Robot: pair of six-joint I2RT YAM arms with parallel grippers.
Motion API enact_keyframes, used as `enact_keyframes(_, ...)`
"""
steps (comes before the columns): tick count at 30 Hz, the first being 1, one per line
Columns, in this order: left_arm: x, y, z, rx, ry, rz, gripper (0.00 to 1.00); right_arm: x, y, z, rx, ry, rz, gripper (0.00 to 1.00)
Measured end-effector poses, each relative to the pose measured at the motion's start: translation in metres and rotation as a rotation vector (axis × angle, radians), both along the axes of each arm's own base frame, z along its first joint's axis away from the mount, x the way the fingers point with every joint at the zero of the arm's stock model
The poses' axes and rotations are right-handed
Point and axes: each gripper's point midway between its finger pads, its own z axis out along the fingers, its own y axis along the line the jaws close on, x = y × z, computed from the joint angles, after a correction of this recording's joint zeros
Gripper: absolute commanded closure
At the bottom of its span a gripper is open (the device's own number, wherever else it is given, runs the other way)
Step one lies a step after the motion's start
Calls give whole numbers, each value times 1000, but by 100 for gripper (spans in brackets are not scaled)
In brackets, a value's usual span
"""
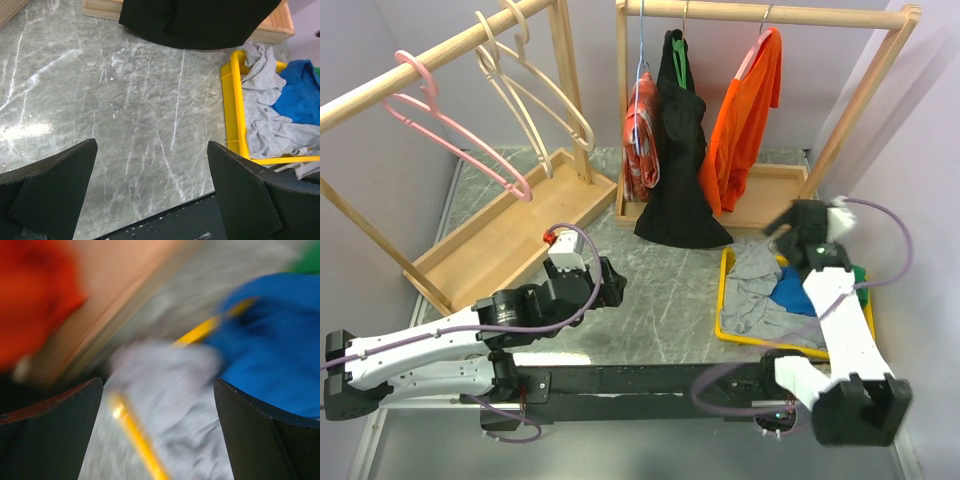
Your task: Place the tank top on the hanger
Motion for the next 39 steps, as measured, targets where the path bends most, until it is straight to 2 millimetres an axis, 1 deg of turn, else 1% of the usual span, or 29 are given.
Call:
enact_keyframes(2, 1, -2, -2, 11, -2, -6, 1, -4, -41, -13, 19, 44, -158, 0)
enact_keyframes(3, 1, -4, -4, 20, -1, -11, 0, -7, -58, -20, 30, 66, -226, 0)
enact_keyframes(6, 1, -9, -9, 45, 7, -28, 1, -15, -89, -42, 69, 137, -356, 1)
enact_keyframes(9, 0, -12, -13, 69, 12, -46, 0, -19, -106, -64, 107, 198, -433, 3)
enact_keyframes(12, 0, -12, -14, 78, 10, -53, 1, -17, -114, -72, 153, 184, -471, 4)
enact_keyframes(15, 1, -12, -13, 83, 6, -58, 1, -10, -119, -70, 182, 128, -491, 5)
enact_keyframes(17, 1, -13, -11, 81, 5, -60, 1, -1, -119, -67, 197, 82, -488, 6)
enact_keyframes(22, 1, -13, -11, 79, 6, -60, 1, 16, -118, -60, 224, 10, -467, 12)
enact_keyframes(24, 1, -13, -11, 79, 6, -59, 1, 19, -117, -61, 237, 5, -460, 16)
enact_keyframes(27, 1, -13, -11, 78, 6, -59, 1, 22, -114, -69, 256, 10, -447, 20)
enact_keyframes(28, 1, -13, -11, 78, 6, -59, 0, 22, -112, -72, 259, 12, -443, 27)
enact_keyframes(29, 1, -13, -11, 78, 6, -59, 1, 21, -110, -75, 260, 17, -441, 28)
enact_keyframes(30, 1, -13, -11, 78, 6, -59, 1, 18, -108, -80, 264, 24, -442, 33)
enact_keyframes(31, 1, -13, -11, 77, 6, -59, 1, 16, -105, -83, 264, 32, -438, 49)
enact_keyframes(33, 1, -13, -10, 75, 5, -59, 1, 11, -102, -88, 265, 46, -436, 65)
enact_keyframes(34, 1, -13, -10, 73, 5, -59, 1, 10, -101, -88, 266, 51, -434, 84)
enact_keyframes(35, 1, -13, -9, 72, 4, -59, 0, 10, -101, -87, 264, 49, -432, 93)
enact_keyframes(36, 1, -13, -9, 71, 3, -58, 1, 10, -101, -85, 262, 43, -429, 100)
enact_keyframes(39, 2, -13, -8, 66, 1, -57, 1, 11, -100, -74, 262, 33, -421, 100)
